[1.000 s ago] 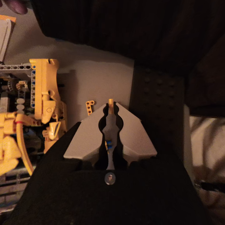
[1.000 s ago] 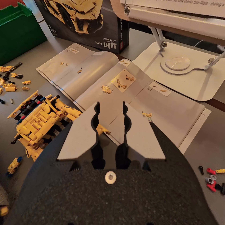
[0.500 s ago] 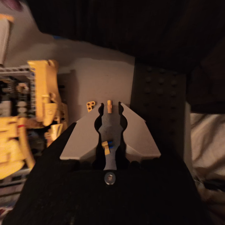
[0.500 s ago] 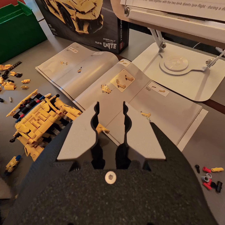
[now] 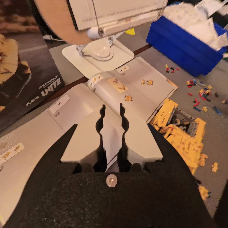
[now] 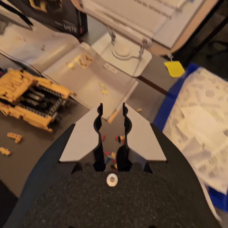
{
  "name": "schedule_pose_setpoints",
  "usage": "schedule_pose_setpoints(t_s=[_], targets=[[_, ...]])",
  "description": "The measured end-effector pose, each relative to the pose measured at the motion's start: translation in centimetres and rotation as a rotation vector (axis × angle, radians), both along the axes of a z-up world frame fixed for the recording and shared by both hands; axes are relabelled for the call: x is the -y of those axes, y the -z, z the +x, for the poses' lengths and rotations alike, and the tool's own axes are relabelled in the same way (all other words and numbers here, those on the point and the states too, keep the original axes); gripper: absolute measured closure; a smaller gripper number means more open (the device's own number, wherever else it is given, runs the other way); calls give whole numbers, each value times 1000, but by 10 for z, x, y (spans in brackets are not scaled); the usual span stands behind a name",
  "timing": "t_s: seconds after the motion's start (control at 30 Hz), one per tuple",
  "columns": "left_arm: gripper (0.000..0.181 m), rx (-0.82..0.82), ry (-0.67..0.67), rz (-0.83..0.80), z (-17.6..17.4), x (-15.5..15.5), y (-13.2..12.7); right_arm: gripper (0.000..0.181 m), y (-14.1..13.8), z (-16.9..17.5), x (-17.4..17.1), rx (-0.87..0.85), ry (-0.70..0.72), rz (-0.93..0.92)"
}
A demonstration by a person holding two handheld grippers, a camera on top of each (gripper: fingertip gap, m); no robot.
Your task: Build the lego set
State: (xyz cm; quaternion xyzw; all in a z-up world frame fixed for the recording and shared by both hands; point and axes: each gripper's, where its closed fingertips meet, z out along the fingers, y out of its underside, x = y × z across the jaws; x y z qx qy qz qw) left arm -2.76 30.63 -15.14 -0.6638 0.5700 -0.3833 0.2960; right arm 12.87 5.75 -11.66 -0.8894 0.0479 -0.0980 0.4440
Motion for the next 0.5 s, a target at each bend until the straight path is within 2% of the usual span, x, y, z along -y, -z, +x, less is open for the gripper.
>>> schedule_pose_setpoints(t_s=[0.1,0.23,0.33,0.5], targets=[[158,12,-40,73,-14,-15,9,145,35,6,49,-44,80,-107],[158,-19,10,28,-14,-5,25,153,91,-11,95,-144,101,-224],[158,-35,24,66,-13,-1,31,163,115,-27,102,-181,107,-239],[158,-14,41,87,-12,5,23,171,129,-28,106,-158,130,-265]])
